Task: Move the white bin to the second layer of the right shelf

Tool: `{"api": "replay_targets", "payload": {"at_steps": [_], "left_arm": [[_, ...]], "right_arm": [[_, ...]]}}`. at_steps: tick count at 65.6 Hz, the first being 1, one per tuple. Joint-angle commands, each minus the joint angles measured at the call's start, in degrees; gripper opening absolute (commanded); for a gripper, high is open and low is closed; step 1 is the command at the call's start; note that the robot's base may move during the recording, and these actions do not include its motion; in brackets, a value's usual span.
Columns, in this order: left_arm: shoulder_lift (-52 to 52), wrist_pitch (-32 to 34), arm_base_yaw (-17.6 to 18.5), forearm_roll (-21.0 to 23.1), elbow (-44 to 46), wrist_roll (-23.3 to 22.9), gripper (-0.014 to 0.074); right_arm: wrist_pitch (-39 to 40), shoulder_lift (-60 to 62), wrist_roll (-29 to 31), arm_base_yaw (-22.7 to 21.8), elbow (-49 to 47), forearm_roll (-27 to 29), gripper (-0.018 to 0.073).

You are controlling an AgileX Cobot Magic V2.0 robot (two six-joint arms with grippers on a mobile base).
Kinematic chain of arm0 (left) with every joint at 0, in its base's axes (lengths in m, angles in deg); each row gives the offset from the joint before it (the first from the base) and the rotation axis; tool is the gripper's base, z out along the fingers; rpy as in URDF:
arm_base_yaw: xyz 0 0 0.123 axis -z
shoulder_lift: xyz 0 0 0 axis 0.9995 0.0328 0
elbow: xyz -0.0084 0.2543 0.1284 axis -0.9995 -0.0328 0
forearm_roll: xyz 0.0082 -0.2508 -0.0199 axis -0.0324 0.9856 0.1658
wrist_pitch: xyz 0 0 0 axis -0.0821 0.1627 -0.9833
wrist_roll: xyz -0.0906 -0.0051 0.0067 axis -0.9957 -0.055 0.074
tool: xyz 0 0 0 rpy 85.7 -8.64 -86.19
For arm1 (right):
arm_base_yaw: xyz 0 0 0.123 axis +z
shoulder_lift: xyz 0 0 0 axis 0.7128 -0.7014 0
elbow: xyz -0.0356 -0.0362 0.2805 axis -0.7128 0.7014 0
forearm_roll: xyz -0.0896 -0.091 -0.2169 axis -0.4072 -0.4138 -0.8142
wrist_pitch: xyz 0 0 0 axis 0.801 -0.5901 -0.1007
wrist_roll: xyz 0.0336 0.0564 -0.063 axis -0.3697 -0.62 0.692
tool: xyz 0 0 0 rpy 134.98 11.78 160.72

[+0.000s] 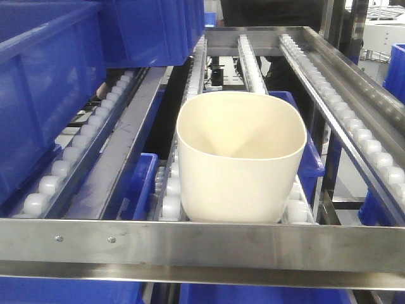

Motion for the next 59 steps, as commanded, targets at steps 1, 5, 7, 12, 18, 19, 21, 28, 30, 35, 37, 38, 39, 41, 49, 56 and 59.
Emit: {"api": "replay_targets", "payload": {"at_steps": [1, 5, 7, 12, 18, 19, 21, 28, 30, 35, 37, 38, 39, 41, 49, 56, 59], "left_arm": [[-0.8, 4.9, 0.3, 0.0, -2.1, -0.2, 0.0085], [-0.8, 4.9, 0.3, 0.0, -2.1, -0.2, 0.0085], [-0.8, 4.9, 0.3, 0.0, -2.1, -0.2, 0.0085], [-0.8, 4.9, 0.3, 0.0, -2.1, -0.2, 0.0085], [-0.8, 4.9, 0.3, 0.0, -2.1, -0.2, 0.0085], [-0.8, 4.9, 0.3, 0.0, -2.1, -0.2, 0.0085], [-0.8, 4.9, 0.3, 0.0, -2.1, -0.2, 0.0085], [-0.8, 4.9, 0.3, 0.0, -2.1, -0.2, 0.0085], [-0.8, 4.9, 0.3, 0.0, -2.1, -0.2, 0.0085], [-0.8, 4.9, 0.3, 0.0, -2.1, -0.2, 0.0085], [-0.8, 4.9, 0.3, 0.0, -2.1, -0.2, 0.0085], [-0.8, 4.9, 0.3, 0.0, -2.1, -0.2, 0.0085], [-0.8, 4.9, 0.3, 0.0, -2.1, -0.2, 0.0085], [-0.8, 4.9, 0.3, 0.0, -2.1, -0.2, 0.0085], [-0.8, 4.9, 0.3, 0.0, -2.1, -0.2, 0.0085], [-0.8, 4.9, 0.3, 0.0, -2.1, -0.2, 0.0085], [-0.8, 4.9, 0.3, 0.0, -2.1, -0.2, 0.0085]], "right_arm": [[7.4, 1.3, 0.2, -0.4, -0.4, -0.6, 0.0056], [8.6, 1.3, 0.2, -0.4, 0.2, -0.6, 0.0056], [8.5, 1.3, 0.2, -0.4, 0.2, -0.6, 0.0056], [8.5, 1.3, 0.2, -0.4, 0.2, -0.6, 0.0056], [8.5, 1.3, 0.2, -0.4, 0.2, -0.6, 0.0056], [8.5, 1.3, 0.2, -0.4, 0.2, -0.6, 0.0056], [8.5, 1.3, 0.2, -0.4, 0.2, -0.6, 0.0056], [8.4, 1.3, 0.2, -0.4, 0.2, -0.6, 0.0056], [8.4, 1.3, 0.2, -0.4, 0.2, -0.6, 0.0056], [8.4, 1.2, 0.2, -0.4, 0.2, -0.6, 0.0056], [8.4, 1.2, 0.2, -0.4, 0.2, -0.6, 0.0056], [8.4, 1.2, 0.2, -0.4, 0.2, -0.6, 0.0056], [8.4, 1.2, 0.2, -0.4, 0.2, -0.6, 0.0056], [8.4, 1.2, 0.2, -0.4, 0.2, -0.6, 0.0056], [8.4, 1.2, 0.2, -0.4, 0.2, -0.6, 0.0056], [8.4, 1.2, 0.2, -0.4, 0.2, -0.6, 0.0056], [8.4, 1.2, 0.2, -0.4, 0.2, -0.6, 0.0056]]}}
